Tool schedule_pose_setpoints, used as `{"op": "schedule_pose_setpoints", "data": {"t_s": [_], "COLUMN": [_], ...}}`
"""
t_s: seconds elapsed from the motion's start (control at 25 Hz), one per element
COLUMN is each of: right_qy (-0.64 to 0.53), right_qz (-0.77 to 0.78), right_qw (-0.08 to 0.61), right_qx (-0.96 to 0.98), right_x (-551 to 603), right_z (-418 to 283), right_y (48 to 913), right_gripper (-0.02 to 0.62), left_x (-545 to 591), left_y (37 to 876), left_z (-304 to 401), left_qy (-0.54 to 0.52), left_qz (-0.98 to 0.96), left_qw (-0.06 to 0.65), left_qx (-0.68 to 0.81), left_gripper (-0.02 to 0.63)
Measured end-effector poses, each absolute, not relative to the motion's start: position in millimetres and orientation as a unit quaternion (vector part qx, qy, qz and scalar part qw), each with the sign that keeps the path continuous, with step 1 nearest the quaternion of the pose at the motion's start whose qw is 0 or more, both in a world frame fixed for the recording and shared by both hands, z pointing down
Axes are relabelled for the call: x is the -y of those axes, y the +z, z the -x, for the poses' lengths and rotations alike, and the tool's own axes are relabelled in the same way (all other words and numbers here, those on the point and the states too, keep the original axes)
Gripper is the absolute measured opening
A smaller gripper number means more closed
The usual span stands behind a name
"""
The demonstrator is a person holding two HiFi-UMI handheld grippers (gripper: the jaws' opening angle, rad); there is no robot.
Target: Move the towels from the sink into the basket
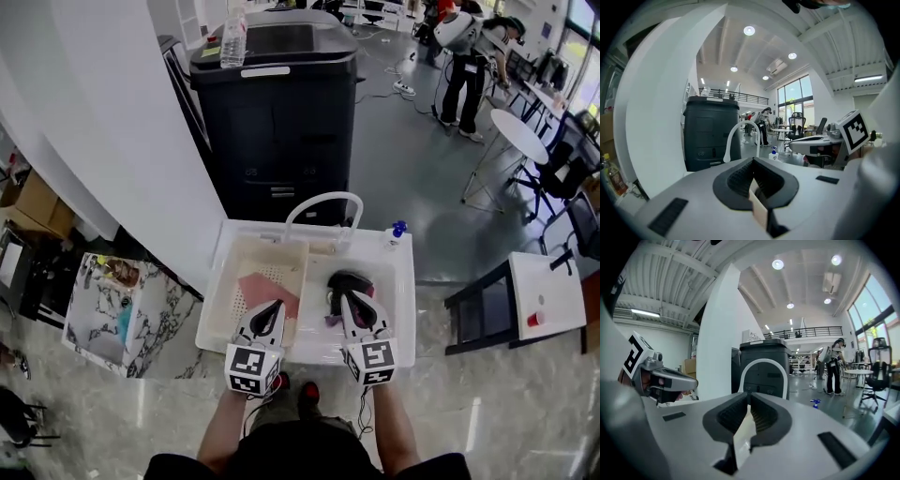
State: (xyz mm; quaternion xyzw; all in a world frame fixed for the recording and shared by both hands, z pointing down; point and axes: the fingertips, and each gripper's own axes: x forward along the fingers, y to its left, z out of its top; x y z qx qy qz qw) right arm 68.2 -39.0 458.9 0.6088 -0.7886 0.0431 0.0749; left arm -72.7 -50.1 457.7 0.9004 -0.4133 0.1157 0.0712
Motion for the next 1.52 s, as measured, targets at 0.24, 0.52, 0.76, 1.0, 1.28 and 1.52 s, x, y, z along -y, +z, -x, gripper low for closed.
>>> {"op": "schedule_pose_setpoints", "data": {"t_s": [0.24,0.52,0.76,1.0,1.28,1.52], "right_qy": [0.049,0.054,0.054,0.049,0.058,0.087], "right_qz": [-0.652,-0.696,-0.723,-0.73,-0.718,-0.685], "right_qw": [0.076,0.084,0.088,0.1,0.107,0.117], "right_qx": [0.753,0.711,0.683,0.674,0.685,0.714], "right_x": [35,28,23,24,33,44], "right_z": [-97,-121,-134,-138,-148,-165], "right_y": [456,455,453,452,463,489], "right_gripper": [0.044,0.043,0.044,0.044,0.044,0.044], "left_x": [65,73,77,80,83,85], "left_y": [454,454,457,459,474,495], "left_z": [40,5,-11,-21,-34,-51], "left_qy": [0.119,0.117,0.117,0.11,0.117,0.13], "left_qz": [-0.923,-0.946,-0.957,-0.962,-0.959,-0.945], "left_qw": [0.065,0.065,0.062,0.066,0.08,0.106], "left_qx": [0.361,0.296,0.257,0.239,0.245,0.282], "left_gripper": [0.003,0.003,0.003,0.003,0.003,0.003]}}
